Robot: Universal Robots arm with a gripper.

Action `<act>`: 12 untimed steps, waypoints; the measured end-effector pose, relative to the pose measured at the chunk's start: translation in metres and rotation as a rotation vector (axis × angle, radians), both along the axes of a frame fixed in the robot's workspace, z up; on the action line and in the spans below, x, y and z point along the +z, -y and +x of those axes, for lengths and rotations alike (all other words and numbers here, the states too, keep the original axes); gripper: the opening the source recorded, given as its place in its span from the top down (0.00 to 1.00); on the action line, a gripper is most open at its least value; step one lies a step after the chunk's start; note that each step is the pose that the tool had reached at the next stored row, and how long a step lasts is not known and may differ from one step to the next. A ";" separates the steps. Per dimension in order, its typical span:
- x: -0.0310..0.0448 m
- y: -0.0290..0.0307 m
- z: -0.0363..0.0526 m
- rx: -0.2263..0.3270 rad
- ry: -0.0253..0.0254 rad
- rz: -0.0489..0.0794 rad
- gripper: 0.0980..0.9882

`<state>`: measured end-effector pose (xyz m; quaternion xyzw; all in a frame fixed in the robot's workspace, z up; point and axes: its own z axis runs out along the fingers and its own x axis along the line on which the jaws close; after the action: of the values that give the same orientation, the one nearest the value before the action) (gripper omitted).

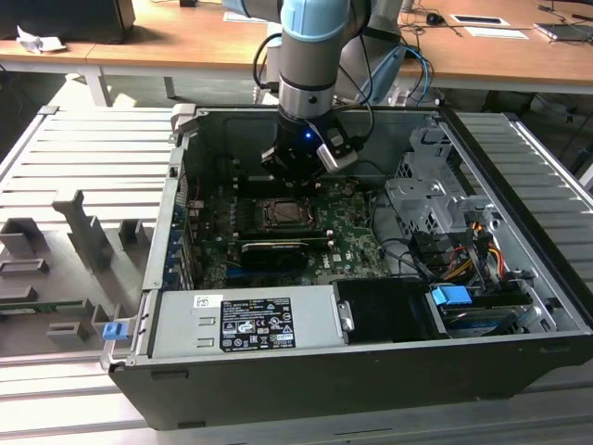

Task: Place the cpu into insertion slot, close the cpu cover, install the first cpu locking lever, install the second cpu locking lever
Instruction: 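Install the first cpu locking lever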

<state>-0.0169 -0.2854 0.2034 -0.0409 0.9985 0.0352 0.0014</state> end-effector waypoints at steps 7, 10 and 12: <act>-0.0015 0.0008 0.0000 -0.001 -0.0004 0.000 0.99; -0.0020 0.0009 0.0001 -0.001 -0.0005 0.009 0.99; -0.0021 0.0008 0.0002 -0.001 -0.0004 0.028 0.99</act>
<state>-0.0168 -0.2863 0.2013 -0.0402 0.9980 0.0493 0.0017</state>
